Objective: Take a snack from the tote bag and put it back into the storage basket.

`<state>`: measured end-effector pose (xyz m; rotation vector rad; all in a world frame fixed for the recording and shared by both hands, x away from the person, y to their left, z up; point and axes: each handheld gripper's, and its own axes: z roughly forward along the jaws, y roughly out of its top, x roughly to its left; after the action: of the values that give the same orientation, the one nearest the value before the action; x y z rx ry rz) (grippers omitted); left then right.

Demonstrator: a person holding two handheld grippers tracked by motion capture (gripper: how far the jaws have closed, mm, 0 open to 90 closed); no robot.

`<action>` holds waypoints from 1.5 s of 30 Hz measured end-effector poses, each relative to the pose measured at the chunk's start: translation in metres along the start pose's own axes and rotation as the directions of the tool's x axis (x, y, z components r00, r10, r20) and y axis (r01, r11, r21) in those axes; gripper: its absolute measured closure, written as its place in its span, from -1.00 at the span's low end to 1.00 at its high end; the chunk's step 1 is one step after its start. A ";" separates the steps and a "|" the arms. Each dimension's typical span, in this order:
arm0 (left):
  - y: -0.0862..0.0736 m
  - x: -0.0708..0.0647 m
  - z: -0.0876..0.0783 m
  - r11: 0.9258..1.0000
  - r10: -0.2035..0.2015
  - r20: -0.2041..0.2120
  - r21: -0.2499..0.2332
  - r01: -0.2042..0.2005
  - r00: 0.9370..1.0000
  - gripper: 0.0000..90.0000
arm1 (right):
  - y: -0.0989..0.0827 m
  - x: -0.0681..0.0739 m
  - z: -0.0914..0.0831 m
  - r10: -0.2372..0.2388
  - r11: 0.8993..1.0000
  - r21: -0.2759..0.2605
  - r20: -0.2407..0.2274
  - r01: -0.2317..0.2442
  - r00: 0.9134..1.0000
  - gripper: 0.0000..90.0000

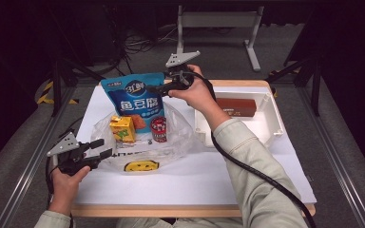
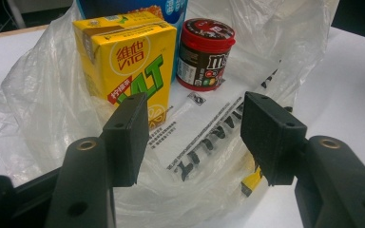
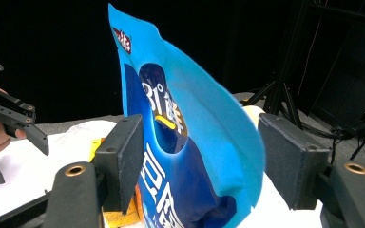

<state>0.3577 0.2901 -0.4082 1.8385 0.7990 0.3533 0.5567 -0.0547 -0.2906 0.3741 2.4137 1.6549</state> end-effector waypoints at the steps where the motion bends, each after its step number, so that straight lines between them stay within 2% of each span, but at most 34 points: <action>1: 0.000 0.000 0.000 1.000 0.000 0.001 0.000 0.000 1.000 -0.04 | 0.000 0.000 0.001 -0.002 1.000 0.003 0.000 0.002 1.000 -0.22; 8: 0.000 0.000 0.000 1.000 0.001 0.002 0.001 -0.001 1.000 -0.04 | -0.002 0.002 0.012 -0.012 1.000 0.013 -0.015 0.012 1.000 -0.17; 13: 0.000 0.001 0.000 1.000 0.000 0.003 0.002 0.000 1.000 -0.04 | -0.003 0.003 0.018 -0.002 1.000 -0.008 -0.027 0.002 1.000 -0.13; 15: 0.000 0.001 0.000 1.000 0.000 0.003 0.002 0.000 1.000 -0.04 | -0.004 0.003 0.021 0.004 1.000 0.000 -0.030 -0.004 1.000 -0.09; 18: 0.000 0.001 0.000 1.000 -0.001 0.002 0.002 0.001 1.000 -0.04 | -0.005 0.004 0.024 -0.007 0.999 0.037 -0.028 0.008 1.000 0.08; 20: 0.000 0.001 0.000 1.000 -0.002 0.001 0.004 0.002 1.000 -0.04 | -0.005 0.004 0.025 -0.024 0.998 0.051 -0.019 0.025 1.000 0.33; 21: 0.000 0.001 0.000 1.000 -0.002 0.001 0.004 0.002 1.000 -0.04 | -0.005 0.004 0.025 -0.024 0.998 0.051 -0.019 0.025 1.000 0.33; 22: 0.000 0.001 0.000 1.000 -0.002 -0.002 0.005 0.002 1.000 -0.04 | -0.004 0.003 0.024 -0.037 0.998 0.054 -0.013 0.038 0.999 0.49; 24: 0.000 0.001 0.000 1.000 -0.009 -0.002 0.007 0.009 1.000 -0.03 | -0.004 0.003 0.023 -0.046 0.997 0.063 -0.015 0.047 0.999 0.64; 28: 0.000 0.002 0.001 1.000 -0.004 -0.004 0.010 0.004 1.000 -0.03 | -0.001 0.008 0.022 -0.088 0.991 0.101 -0.013 0.089 0.996 0.92; 31: 0.000 0.001 0.001 1.000 -0.008 -0.001 0.007 0.008 1.000 -0.03 | 0.000 0.010 0.022 -0.092 0.989 0.114 -0.014 0.094 0.996 0.99; 40: -0.001 0.002 0.002 1.000 -0.012 -0.001 0.006 0.012 1.000 -0.04 | 0.005 0.020 0.023 -0.105 0.987 0.124 -0.012 0.106 0.994 1.00; 45: -0.001 0.002 0.002 1.000 -0.012 0.001 0.005 0.012 1.000 -0.04 | 0.018 0.031 0.025 -0.147 0.978 0.144 -0.022 0.149 0.989 1.00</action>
<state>0.3596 0.2903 -0.4102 1.8375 0.8109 0.3425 0.5360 -0.0166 -0.2831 0.2004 2.5108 1.4284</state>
